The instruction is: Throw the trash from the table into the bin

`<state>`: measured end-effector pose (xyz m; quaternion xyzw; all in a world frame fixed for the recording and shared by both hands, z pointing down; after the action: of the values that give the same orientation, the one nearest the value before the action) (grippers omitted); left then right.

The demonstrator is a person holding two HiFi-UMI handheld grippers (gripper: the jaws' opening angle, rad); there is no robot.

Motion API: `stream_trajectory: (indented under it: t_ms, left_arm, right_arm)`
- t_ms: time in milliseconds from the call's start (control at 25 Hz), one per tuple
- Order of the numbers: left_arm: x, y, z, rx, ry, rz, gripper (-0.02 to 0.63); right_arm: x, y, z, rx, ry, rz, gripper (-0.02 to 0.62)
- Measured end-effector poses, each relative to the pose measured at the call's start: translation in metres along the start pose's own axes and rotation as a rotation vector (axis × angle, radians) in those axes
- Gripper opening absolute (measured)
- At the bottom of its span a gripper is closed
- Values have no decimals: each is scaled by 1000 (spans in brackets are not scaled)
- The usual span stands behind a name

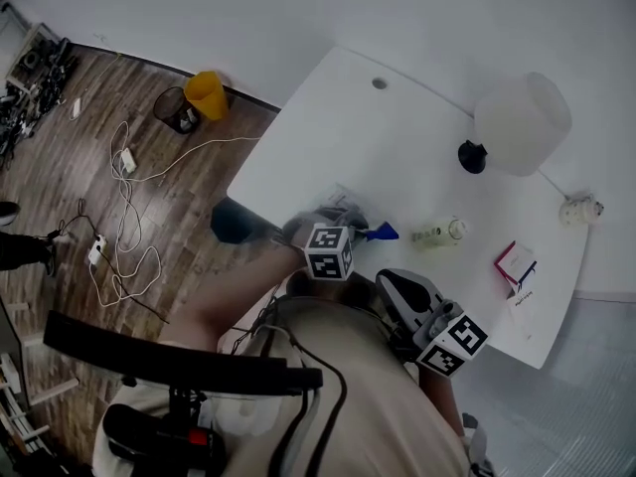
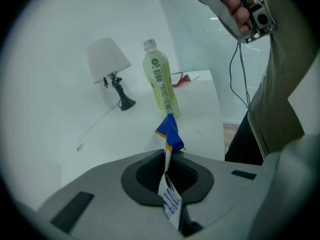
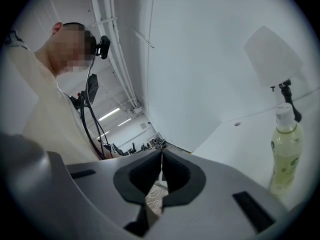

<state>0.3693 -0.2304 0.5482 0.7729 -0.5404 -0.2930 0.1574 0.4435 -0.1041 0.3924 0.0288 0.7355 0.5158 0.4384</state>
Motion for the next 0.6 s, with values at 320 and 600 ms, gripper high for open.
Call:
stream_trajectory:
  t_ms: [320,600]
  left_arm:
    - [15,-1,77,-216,-138,185,17]
    - [13,17,121,-329,-216,303,18]
  right_arm:
    - [29,-2,-22,15,32,22,14]
    - [46,8,-40,30,7,54,14]
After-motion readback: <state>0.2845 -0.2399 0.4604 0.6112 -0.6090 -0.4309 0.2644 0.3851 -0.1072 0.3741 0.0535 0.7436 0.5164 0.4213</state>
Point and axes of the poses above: the fingertips, and each gripper's own axes: z backward along the fingers, x to its left, y out of its underside, the point moved 8 cm from there along z, backward along the fingers, and after that the axes turned 3 degrees about -z, right-handed, at the moved point
